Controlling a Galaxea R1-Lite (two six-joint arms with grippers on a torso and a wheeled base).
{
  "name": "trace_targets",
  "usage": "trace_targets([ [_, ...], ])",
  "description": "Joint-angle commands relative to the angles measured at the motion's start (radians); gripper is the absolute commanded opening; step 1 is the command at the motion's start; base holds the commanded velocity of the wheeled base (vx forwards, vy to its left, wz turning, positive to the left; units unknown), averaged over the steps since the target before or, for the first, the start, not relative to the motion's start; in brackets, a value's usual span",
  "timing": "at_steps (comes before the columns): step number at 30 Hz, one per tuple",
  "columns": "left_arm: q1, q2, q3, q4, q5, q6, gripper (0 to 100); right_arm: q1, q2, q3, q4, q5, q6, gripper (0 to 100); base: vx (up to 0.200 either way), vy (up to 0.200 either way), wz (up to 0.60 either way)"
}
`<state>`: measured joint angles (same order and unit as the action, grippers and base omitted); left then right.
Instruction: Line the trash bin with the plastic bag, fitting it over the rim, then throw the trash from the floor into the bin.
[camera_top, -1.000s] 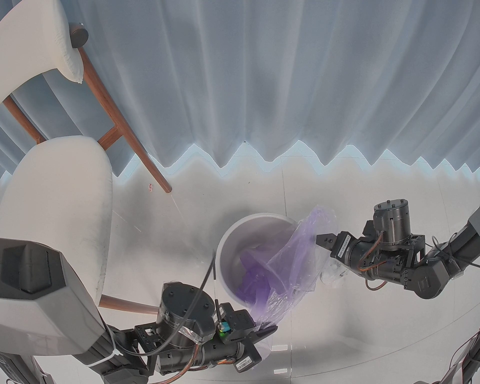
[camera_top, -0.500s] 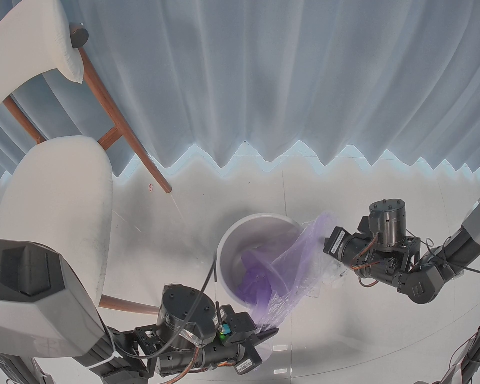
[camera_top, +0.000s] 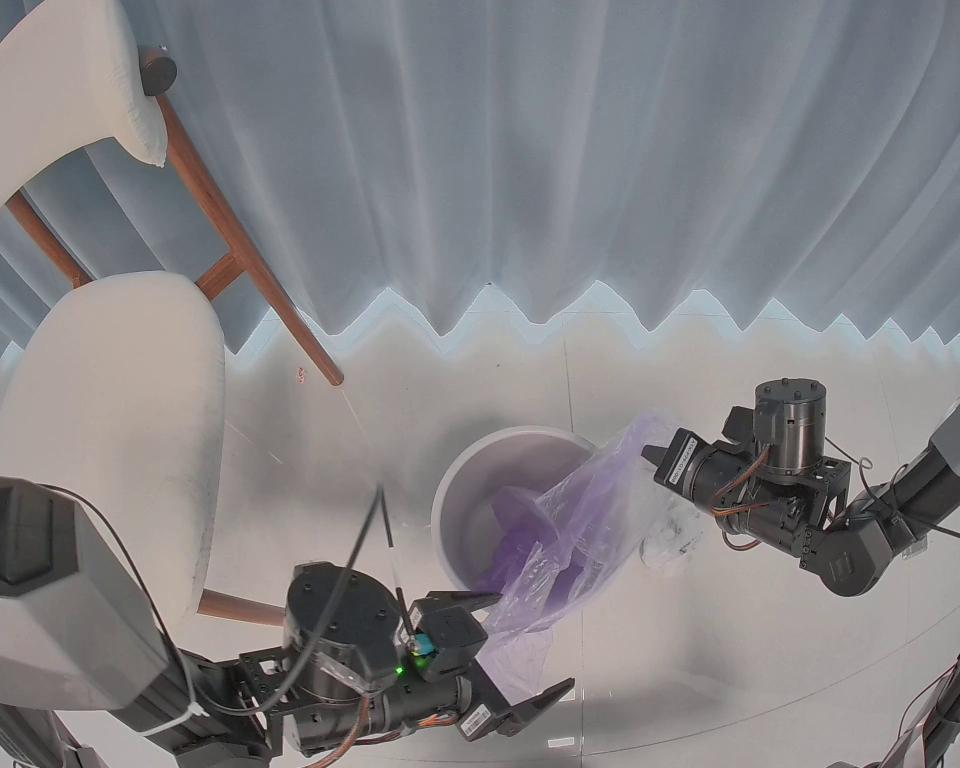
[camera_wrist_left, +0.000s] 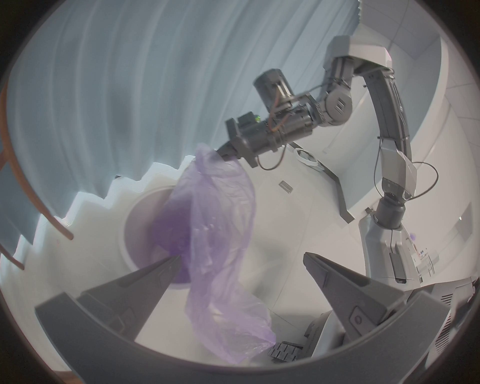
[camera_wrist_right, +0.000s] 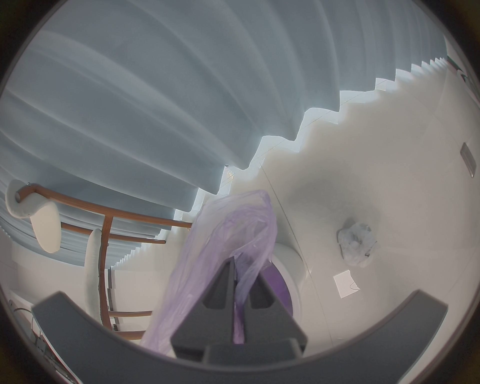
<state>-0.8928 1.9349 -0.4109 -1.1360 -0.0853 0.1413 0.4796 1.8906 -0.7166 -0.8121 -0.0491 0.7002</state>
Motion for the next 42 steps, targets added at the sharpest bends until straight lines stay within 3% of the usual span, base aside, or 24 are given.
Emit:
trace_targets([
  [1, 0.023, -0.105, 0.063, 0.004, 0.013, -0.014, 100, -0.006, -0.008, 0.002, -0.001, 0.014, -0.002, 0, 0.0, 0.0, 0.0],
  [12, 0.212, -0.189, 0.152, 0.039, -0.044, -0.023, 100, -0.006, -0.056, 0.043, 0.001, 0.052, -0.002, 0, 0.0, 0.0, 0.0],
  [30, 0.221, -0.039, 0.103, 0.031, -0.05, -0.022, 100, -0.007, -0.091, 0.039, 0.001, 0.051, -0.004, 0, 0.0, 0.0, 0.0],
  [42, 0.282, 0.036, 0.092, 0.027, -0.053, -0.012, 100, -0.019, -0.125, 0.037, 0.004, 0.052, -0.004, 0, 0.0, 0.0, 0.0],
])
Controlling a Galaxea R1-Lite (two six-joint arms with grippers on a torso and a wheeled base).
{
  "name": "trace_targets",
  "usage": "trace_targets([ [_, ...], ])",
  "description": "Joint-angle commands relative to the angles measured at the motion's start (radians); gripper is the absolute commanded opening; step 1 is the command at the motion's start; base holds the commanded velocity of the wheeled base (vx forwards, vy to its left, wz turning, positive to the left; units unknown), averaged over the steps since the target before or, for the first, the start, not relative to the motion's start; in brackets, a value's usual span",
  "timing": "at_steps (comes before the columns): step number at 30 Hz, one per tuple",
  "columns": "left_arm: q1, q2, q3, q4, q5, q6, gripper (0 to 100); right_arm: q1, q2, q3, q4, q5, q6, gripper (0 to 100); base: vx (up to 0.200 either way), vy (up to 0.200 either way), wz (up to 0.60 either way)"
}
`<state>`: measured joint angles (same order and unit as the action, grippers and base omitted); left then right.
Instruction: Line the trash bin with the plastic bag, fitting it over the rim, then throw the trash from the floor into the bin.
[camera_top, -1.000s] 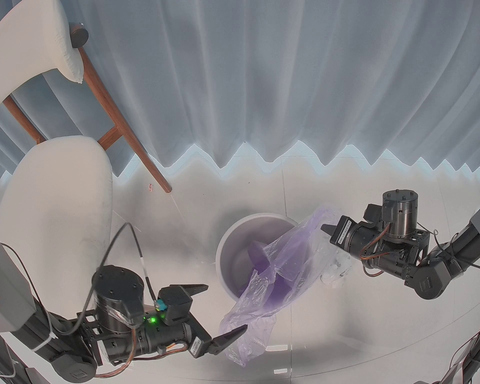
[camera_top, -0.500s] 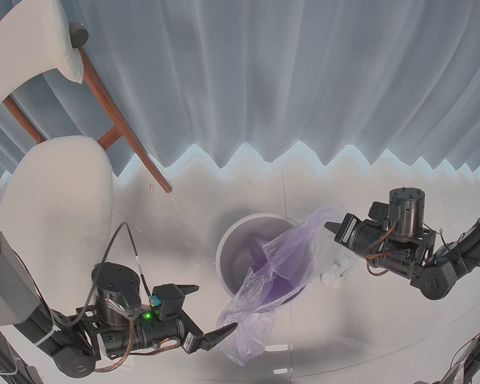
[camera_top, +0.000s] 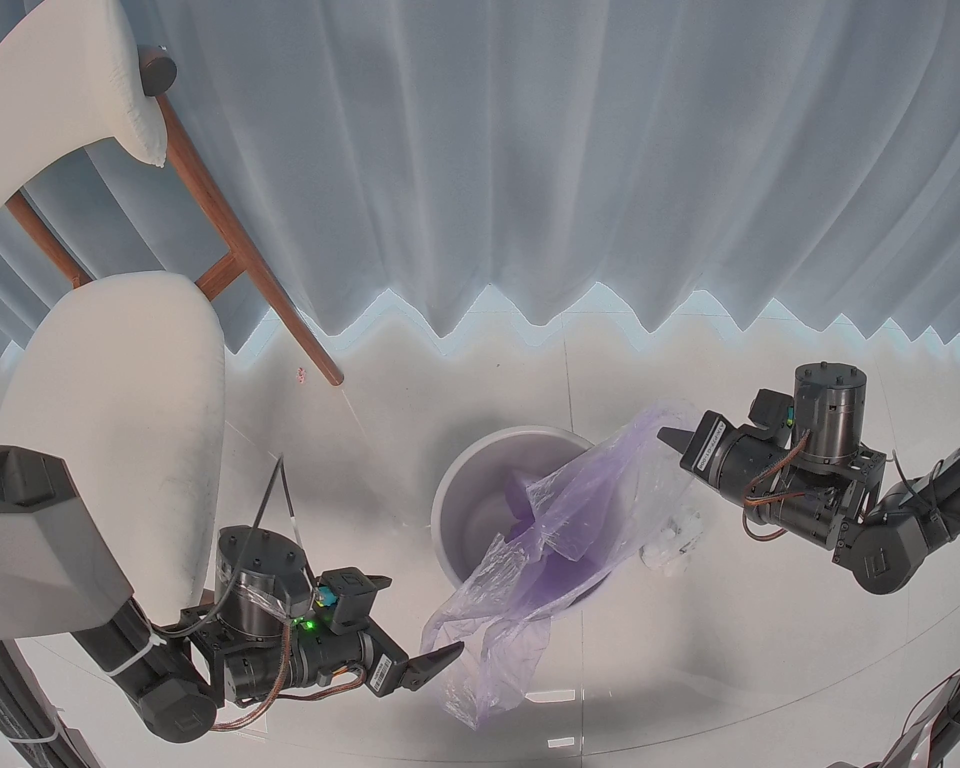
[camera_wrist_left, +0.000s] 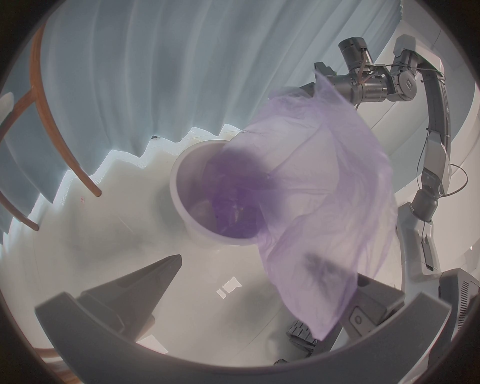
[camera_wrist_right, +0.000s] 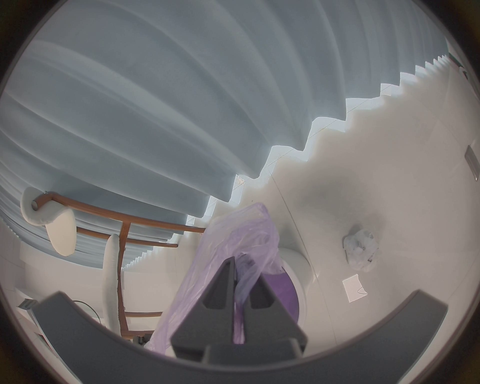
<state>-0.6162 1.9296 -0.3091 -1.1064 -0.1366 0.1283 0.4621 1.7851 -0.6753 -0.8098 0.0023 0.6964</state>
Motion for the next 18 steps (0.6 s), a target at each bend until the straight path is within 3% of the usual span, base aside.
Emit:
trace_targets([
  [1, 0.004, 0.051, -0.021, -0.003, -0.001, 0.001, 100, -0.002, -0.026, -0.003, 0.003, 0.002, 0.0, 0, 0.0, 0.0, 0.0],
  [12, -0.071, 0.143, -0.13, -0.038, -0.023, -0.015, 100, 0.006, -0.055, 0.007, 0.008, 0.005, 0.002, 0, 0.0, 0.0, 0.0],
  [13, -0.073, 0.141, -0.13, -0.04, -0.023, -0.015, 0, 0.006, -0.055, 0.01, 0.008, 0.005, 0.002, 0, 0.0, 0.0, 0.0],
  [18, -0.068, 0.106, -0.114, -0.04, -0.026, -0.064, 0, 0.003, -0.05, 0.002, 0.008, 0.007, 0.003, 0, 0.0, 0.0, 0.0],
])
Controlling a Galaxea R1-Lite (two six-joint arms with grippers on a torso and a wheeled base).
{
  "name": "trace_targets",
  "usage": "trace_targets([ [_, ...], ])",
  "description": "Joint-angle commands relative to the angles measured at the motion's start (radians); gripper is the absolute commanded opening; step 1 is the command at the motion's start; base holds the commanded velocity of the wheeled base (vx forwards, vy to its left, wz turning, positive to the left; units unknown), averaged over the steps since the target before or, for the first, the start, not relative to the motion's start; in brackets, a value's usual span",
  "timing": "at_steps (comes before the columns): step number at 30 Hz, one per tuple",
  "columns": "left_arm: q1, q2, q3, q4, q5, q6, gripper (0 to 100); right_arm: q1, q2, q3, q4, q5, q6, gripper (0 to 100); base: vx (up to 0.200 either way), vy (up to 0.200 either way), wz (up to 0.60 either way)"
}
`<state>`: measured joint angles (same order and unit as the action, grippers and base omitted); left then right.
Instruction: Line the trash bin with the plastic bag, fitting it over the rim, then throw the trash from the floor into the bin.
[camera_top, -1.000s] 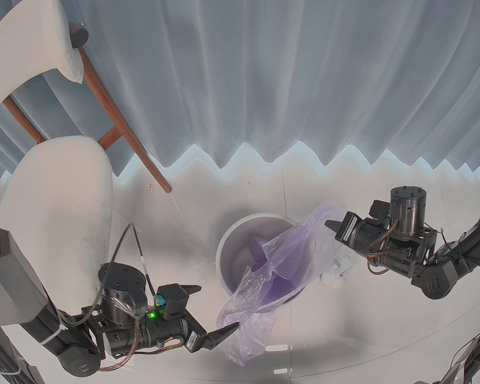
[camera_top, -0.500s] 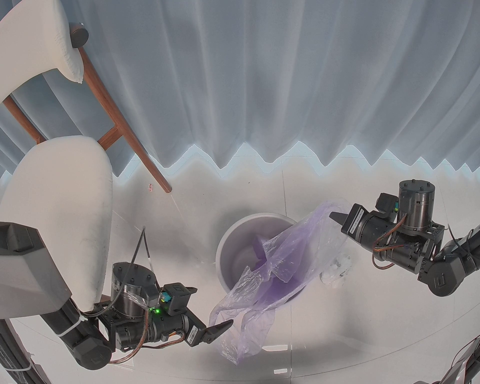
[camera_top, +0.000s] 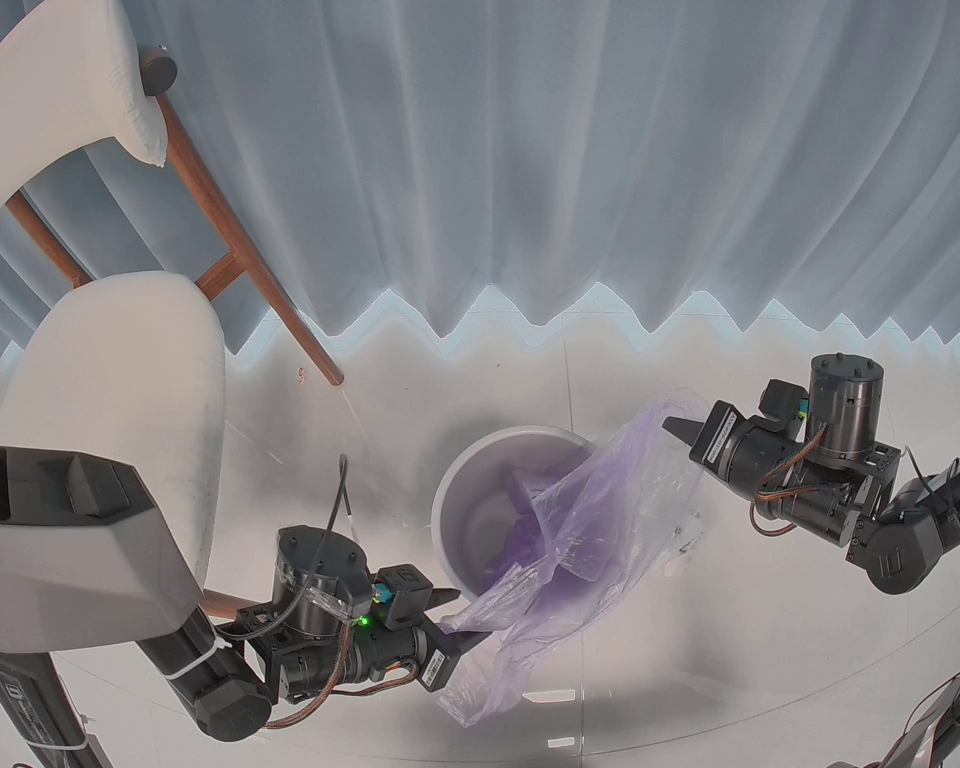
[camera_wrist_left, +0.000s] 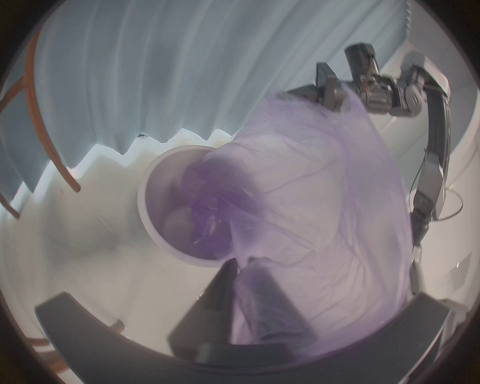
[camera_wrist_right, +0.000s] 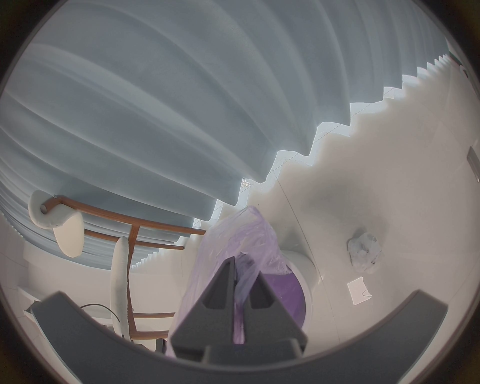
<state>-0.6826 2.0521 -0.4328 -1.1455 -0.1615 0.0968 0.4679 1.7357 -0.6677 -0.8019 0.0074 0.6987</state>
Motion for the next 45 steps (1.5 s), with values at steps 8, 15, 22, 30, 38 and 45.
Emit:
trace_targets([
  [8, 0.001, -0.214, 0.12, 0.001, -0.021, -0.189, 0, -0.005, -0.021, -0.016, 0.009, 0.032, -0.001, 0, 0.0, 0.0, 0.0],
  [15, -0.034, -0.288, 0.058, 0.032, -0.076, -0.394, 0, -0.029, -0.024, -0.122, 0.148, 0.164, -0.001, 0, 0.0, 0.0, 0.0],
  [22, -0.025, -0.291, -0.024, 0.162, 0.028, -0.542, 0, -0.043, -0.018, -0.267, 0.349, 0.255, -0.005, 0, 0.0, 0.0, 0.0],
  [30, -0.015, -0.257, -0.141, 0.204, 0.066, -0.608, 0, -0.127, 0.107, -0.429, 0.385, 0.259, -0.088, 0, 0.0, 0.0, 0.0],
  [38, 0.009, -0.147, -0.161, 0.253, 0.083, -0.571, 0, -0.141, 0.174, -0.501, 0.484, 0.279, -0.202, 0, 0.0, 0.0, 0.0],
  [45, 0.054, -0.093, -0.267, 0.279, 0.114, -0.537, 0, -0.12, 0.202, -0.458, 0.48, 0.281, -0.239, 0, 0.029, 0.0, 0.0],
])
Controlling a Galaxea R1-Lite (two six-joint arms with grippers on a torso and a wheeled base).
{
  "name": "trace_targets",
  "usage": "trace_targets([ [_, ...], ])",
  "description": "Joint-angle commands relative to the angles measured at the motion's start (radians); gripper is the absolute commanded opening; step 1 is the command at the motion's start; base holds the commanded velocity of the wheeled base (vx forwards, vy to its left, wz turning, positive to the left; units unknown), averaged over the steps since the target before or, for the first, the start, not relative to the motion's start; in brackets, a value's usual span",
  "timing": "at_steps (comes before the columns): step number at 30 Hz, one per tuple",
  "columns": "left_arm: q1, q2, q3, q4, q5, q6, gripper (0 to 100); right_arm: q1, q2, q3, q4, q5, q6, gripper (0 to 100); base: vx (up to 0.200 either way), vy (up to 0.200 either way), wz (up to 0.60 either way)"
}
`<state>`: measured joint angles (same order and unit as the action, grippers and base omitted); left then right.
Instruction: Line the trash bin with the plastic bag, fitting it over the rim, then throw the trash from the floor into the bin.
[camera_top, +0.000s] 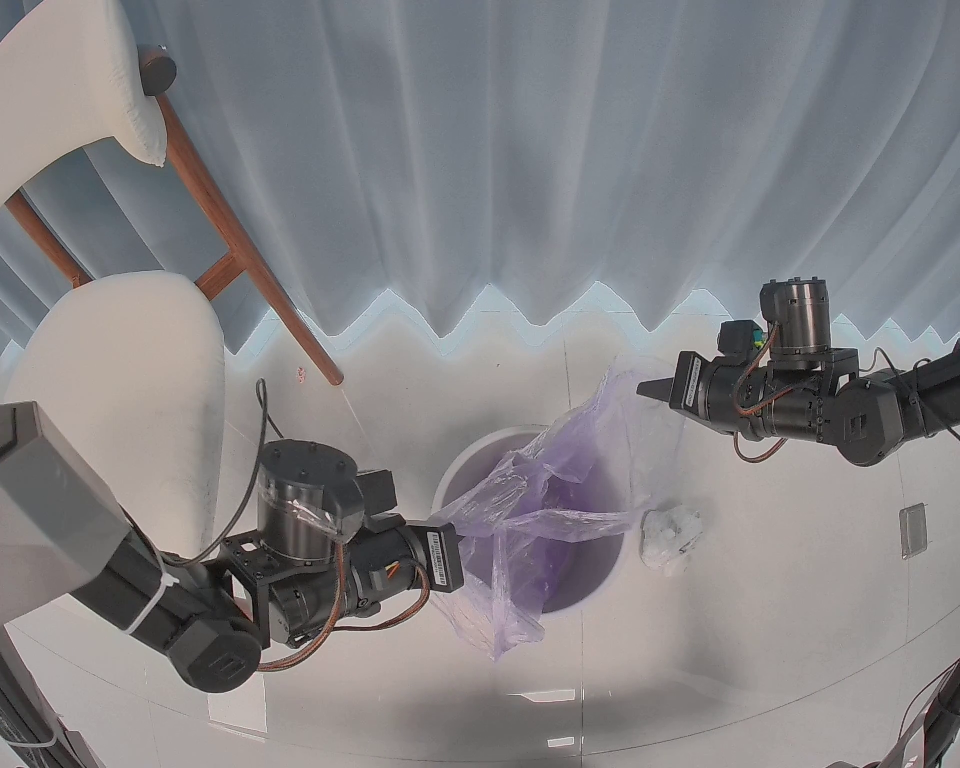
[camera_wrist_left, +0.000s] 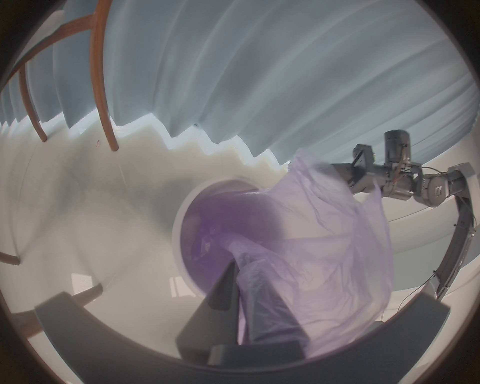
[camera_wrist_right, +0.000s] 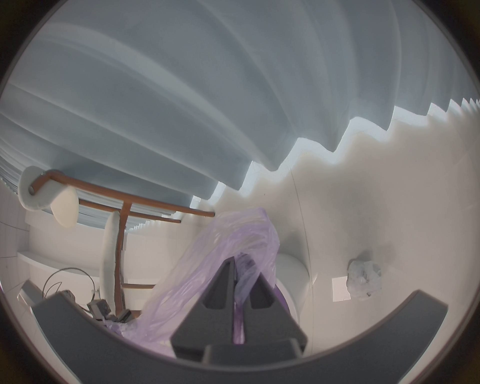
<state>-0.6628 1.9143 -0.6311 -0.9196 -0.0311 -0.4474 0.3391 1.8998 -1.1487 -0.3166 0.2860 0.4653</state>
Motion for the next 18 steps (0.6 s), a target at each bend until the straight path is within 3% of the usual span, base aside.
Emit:
trace_targets([
  [1, 0.035, 0.043, -0.073, 0.059, -0.018, 0.007, 0, 0.009, 0.038, 0.024, -0.006, 0.002, -0.005, 0, 0.2, 0.0, 0.0],
  [3, 0.052, 0.037, -0.124, 0.177, -0.023, 0.009, 0, 0.009, 0.038, 0.035, -0.007, 0.002, -0.005, 0, 0.2, 0.0, 0.0],
  [5, 0.046, 0.035, -0.15, 0.203, -0.004, 0.012, 0, 0.009, 0.031, 0.046, -0.007, 0.002, -0.005, 0, 0.2, 0.0, 0.0],
  [8, 0.025, 0.034, -0.157, 0.203, 0.049, 0.01, 0, 0.009, 0.028, 0.055, -0.007, 0.002, -0.007, 0, 0.0, 0.0, 0.0],
  [10, 0.008, 0.039, -0.156, 0.2, 0.125, 0.01, 0, 0.003, 0.025, 0.06, -0.002, 0.002, -0.005, 0, 0.0, 0.0, 0.0],
  [18, 0.022, 0.062, -0.223, 0.196, 0.146, 0.0, 0, -0.005, 0.068, 0.047, -0.012, -0.013, -0.007, 0, 0.0, 0.0, 0.0],
])
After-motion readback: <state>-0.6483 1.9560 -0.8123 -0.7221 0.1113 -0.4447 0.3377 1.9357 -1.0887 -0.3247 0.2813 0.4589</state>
